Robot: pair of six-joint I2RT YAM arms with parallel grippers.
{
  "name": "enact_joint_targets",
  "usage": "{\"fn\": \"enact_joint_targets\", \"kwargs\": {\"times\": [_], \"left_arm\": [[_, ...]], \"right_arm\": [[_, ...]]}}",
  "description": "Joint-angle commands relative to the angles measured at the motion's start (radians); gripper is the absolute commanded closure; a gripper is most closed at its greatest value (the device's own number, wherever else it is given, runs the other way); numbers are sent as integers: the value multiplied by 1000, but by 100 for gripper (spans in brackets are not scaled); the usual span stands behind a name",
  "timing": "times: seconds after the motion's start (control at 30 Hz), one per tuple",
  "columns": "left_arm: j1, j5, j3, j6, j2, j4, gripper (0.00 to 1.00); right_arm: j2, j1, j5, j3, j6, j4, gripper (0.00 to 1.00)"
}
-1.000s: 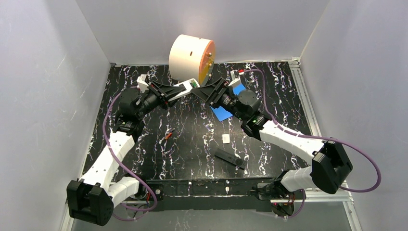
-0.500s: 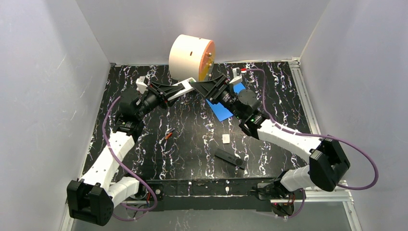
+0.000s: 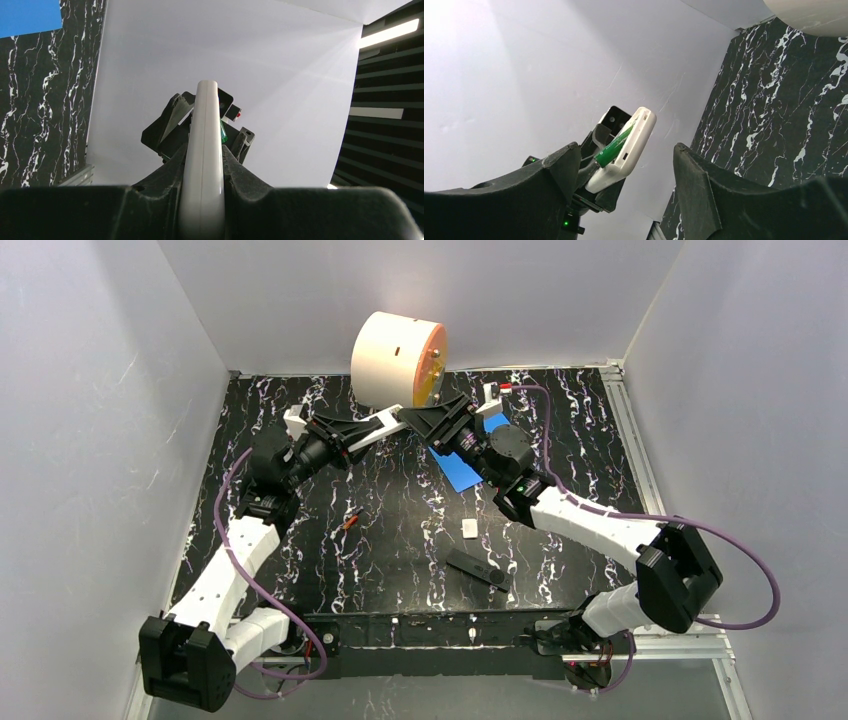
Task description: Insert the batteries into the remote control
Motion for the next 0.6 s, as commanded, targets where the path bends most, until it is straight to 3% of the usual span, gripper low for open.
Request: {"fn": "enact_joint_targets", "kwargs": {"times": [0.0,0.17,0.33,0.57], "left_arm": [[-4,24,-9,-19,-39,31,100],[-4,22,-13,-26,-40,41,100],[-4,19,-22,-27,-40,42,100],[-4,18,-20,-31,-44,43,100]], "right_arm": [[19,4,26,35,35,57,26],[23,4,21,27,43,51,27],[10,4,29,26,39,58,19],[15,4,18,12,48,65,22]]}}
